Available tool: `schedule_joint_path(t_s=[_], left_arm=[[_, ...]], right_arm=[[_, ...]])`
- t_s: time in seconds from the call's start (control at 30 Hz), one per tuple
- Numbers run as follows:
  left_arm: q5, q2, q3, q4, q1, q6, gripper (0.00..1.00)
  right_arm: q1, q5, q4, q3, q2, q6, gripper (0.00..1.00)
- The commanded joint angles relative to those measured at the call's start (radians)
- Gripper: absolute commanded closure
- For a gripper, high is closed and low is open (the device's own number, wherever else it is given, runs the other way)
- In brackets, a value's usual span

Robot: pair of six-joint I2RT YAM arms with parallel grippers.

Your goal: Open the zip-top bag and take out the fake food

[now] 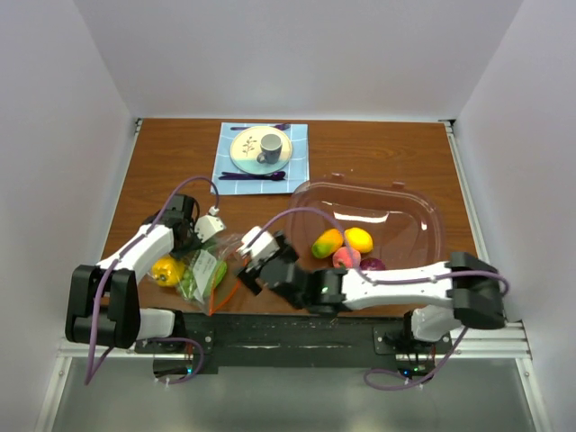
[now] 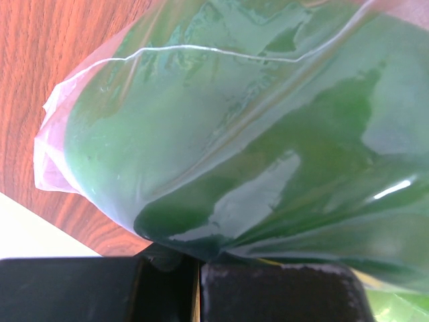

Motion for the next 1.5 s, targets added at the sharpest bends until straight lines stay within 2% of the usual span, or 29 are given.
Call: schedule_joint_path(t_s=[0.0,0.2,0.43,0.6,0.77,0.93,1.0,1.17,1.27,1.37,1.47], left_arm=[[0.086,0.041,-0.017,-0.051,-0.005,-0.031,1.0],[0.078,0.017,-0.026,-0.056,-0.007,-0.021,1.0],[0.072,0.012,-0.043,-0.047,-0.007,-0.013,1.0],[0.067,0.015,-0.049,-0.037,-0.007,-0.01,1.0],[0.069,0.015,-0.052,-0.041,-0.007,-0.007,1.0],[0.064,0.018,-0.04,-0.047,-0.007,-0.005,1.0],[0.063,0.021,-0.032,-0.053,-0.007,-0.004,1.0],[0.063,0.023,-0.023,-0.065,-0.007,0.001,1.0],[0.063,0.031,-0.022,-0.065,-0.007,0.003,1.0],[0.064,0.038,-0.009,-0.074,-0.007,-0.004,1.0],[0.064,0.028,-0.011,-0.076,-0.007,-0.001,1.0]], right_arm=[[0.061,-0.166,0.177,0.06,0.187,-0.112,0.13],[0.059,-0.204,0.22,0.174,0.355,-0.12,0.15],[0.036,-0.233,0.24,0.252,0.44,-0.103,0.13],[0.019,-0.33,0.256,0.278,0.471,-0.137,0.01],[-0.042,-0.456,0.216,0.35,0.538,-0.143,0.01],[-0.088,-0.588,0.283,0.358,0.598,-0.163,0.01],[-0.088,-0.594,0.305,0.372,0.629,-0.232,0.01],[-0.083,-0.64,0.313,0.398,0.658,-0.273,0.01],[-0.053,-0.629,0.284,0.451,0.682,-0.341,0.01],[-0.042,-0.619,0.176,0.504,0.712,-0.366,0.01],[-0.042,-0.632,0.158,0.435,0.664,-0.358,0.03]])
